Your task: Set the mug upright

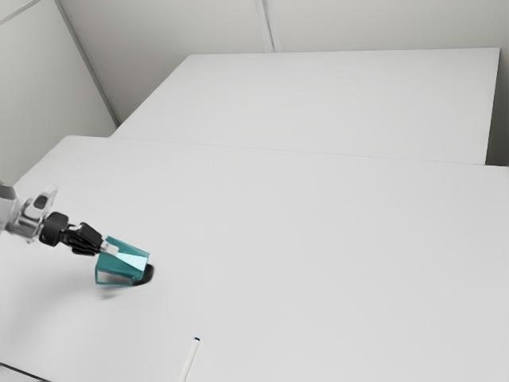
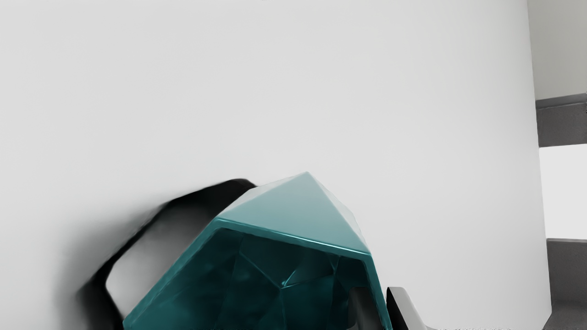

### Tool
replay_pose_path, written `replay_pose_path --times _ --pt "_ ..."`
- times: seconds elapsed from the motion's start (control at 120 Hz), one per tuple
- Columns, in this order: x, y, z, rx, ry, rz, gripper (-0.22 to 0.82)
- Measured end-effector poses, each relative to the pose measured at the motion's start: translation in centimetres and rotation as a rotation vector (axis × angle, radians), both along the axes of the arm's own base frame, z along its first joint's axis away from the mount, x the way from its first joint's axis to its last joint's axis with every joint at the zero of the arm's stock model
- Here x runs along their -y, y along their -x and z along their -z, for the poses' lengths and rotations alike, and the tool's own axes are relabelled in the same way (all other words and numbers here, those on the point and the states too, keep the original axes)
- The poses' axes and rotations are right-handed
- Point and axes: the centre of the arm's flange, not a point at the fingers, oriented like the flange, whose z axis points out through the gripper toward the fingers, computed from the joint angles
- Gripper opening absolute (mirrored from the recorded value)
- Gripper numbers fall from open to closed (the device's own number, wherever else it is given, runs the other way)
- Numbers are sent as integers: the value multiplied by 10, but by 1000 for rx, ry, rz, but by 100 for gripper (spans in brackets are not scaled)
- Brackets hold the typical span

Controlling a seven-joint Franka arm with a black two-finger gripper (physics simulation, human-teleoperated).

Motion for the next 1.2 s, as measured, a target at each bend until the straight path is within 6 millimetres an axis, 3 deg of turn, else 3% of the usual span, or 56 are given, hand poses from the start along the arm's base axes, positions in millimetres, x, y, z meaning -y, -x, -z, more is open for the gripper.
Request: replay_pose_path --times 0.1,0.225,0.35,0.475,0.617,0.783,0.85,0.917,1.033,1.075,1.125,1.2 --pt "10 -5 -8 27 -5 34 -16" --pt "20 -14 -34 83 -41 75 -17" --pt "40 -48 -63 84 -156 187 -17" --pt "83 -89 -94 59 -317 354 -18" --pt "148 -125 -120 32 -513 522 -18" --pt "228 -151 -112 13 -662 646 -18" --pt "248 -157 -106 11 -703 663 -18" --pt "241 -161 -100 -6 -729 628 -18" --pt "179 -162 -90 -69 -759 486 -18" --pt "166 -162 -87 -85 -766 450 -18" --pt "166 -164 -83 -93 -775 435 -18" --pt "181 -169 -79 -89 -788 438 -18"
